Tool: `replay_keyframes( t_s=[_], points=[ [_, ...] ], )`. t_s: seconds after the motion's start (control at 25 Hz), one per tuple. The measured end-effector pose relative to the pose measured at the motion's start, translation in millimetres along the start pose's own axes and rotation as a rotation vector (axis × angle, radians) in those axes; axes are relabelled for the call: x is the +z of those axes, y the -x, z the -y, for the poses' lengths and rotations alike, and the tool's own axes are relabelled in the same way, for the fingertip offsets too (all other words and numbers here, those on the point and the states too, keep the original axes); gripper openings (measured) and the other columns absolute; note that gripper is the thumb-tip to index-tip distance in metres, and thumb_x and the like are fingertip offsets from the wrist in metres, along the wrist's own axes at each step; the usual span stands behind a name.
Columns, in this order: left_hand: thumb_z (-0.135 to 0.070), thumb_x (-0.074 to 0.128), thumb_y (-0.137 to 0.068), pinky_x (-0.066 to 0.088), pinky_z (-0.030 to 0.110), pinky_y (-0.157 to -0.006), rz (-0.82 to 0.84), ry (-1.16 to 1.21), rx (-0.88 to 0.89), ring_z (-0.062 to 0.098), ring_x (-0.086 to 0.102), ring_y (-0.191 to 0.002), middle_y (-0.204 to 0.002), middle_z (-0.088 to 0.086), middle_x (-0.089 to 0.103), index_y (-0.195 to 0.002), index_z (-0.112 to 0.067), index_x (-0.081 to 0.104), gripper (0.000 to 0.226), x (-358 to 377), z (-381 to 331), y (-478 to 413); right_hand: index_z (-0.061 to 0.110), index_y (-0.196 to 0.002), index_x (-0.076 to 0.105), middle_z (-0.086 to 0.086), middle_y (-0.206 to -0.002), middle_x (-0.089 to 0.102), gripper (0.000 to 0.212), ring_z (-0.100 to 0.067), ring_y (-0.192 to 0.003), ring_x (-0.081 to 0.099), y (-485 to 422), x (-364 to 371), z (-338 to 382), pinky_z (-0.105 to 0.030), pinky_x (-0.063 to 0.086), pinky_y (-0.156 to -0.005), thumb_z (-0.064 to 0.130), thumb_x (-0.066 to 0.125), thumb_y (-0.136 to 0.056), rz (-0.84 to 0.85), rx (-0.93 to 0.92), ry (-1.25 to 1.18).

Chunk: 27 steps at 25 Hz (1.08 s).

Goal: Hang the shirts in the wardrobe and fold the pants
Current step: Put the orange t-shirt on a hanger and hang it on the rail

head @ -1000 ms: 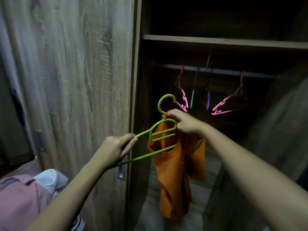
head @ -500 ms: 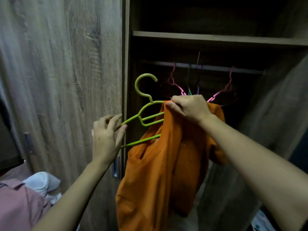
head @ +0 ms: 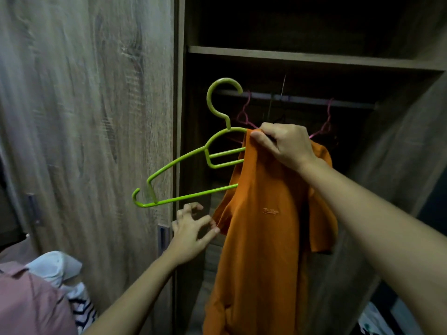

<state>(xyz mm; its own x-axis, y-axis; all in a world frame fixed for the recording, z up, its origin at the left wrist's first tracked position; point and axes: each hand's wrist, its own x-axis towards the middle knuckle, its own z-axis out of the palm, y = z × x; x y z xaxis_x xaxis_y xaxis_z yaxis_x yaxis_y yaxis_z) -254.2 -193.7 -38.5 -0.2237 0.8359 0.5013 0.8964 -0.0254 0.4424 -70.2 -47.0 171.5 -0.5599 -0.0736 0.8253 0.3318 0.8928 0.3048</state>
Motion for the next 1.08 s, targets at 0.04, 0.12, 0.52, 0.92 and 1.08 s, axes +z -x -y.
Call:
replay_keyframes(
  t_s=[0.04,0.12,0.52,0.92,1.08],
  points=[
    [-0.069,0.037,-0.078,0.028,0.044,-0.099,-0.057,0.058,0.061,0.008,0.022,-0.117,-0.124,-0.009,0.031,-0.093,-0.036,0.058,0.042,0.8,-1.5,-0.3,0.016,-0.076,0.062,0.0,-0.064,0.062,0.045,-0.004,-0.057,0.045,1.6,-1.3,-2.3,-0.006,0.02,-0.051,0.045,0.033,-0.094,0.012,0.012,-0.003],
    [-0.059,0.04,-0.089,0.037,0.029,-0.09,-0.123,0.192,0.21,0.001,0.037,-0.105,-0.115,-0.017,0.041,-0.095,-0.035,0.055,0.029,0.1,-6.9,-0.2,0.016,-0.078,0.064,-0.001,-0.066,0.064,0.045,-0.004,-0.059,0.045,5.4,-4.9,-8.2,-0.007,0.021,-0.051,0.045,0.033,-0.094,0.037,0.027,0.014],
    [-0.043,0.046,-0.089,0.042,0.011,-0.071,0.069,-0.02,0.318,-0.012,0.048,-0.082,-0.09,-0.017,0.054,-0.103,-0.027,0.057,0.024,-35.1,56.2,0.4,0.02,-0.072,0.066,-0.001,-0.071,0.07,0.064,-0.022,-0.066,0.068,49.8,-22.2,-56.6,-0.024,0.039,-0.047,0.058,0.02,-0.095,0.164,0.021,0.199],
    [-0.043,0.062,-0.085,0.033,0.015,-0.095,-0.124,0.245,0.07,-0.002,0.038,-0.113,-0.129,-0.011,0.031,-0.137,-0.032,0.029,0.062,-55.7,30.3,-35.5,0.023,-0.081,0.067,0.003,-0.076,0.067,0.049,-0.017,-0.074,0.063,73.6,1.1,-37.4,-0.024,0.042,-0.057,0.058,0.034,-0.089,0.252,0.257,-0.058],
    [-0.067,0.046,-0.082,0.049,0.027,-0.083,-0.088,0.194,0.028,0.001,0.055,-0.095,-0.108,-0.012,0.058,-0.11,-0.031,0.056,0.047,-59.9,35.1,-41.5,0.031,-0.076,0.061,0.01,-0.068,0.058,0.05,-0.008,-0.065,0.055,86.3,3.3,-34.7,-0.011,0.032,-0.058,0.064,0.026,-0.088,0.252,0.288,-0.124]
  ],
)
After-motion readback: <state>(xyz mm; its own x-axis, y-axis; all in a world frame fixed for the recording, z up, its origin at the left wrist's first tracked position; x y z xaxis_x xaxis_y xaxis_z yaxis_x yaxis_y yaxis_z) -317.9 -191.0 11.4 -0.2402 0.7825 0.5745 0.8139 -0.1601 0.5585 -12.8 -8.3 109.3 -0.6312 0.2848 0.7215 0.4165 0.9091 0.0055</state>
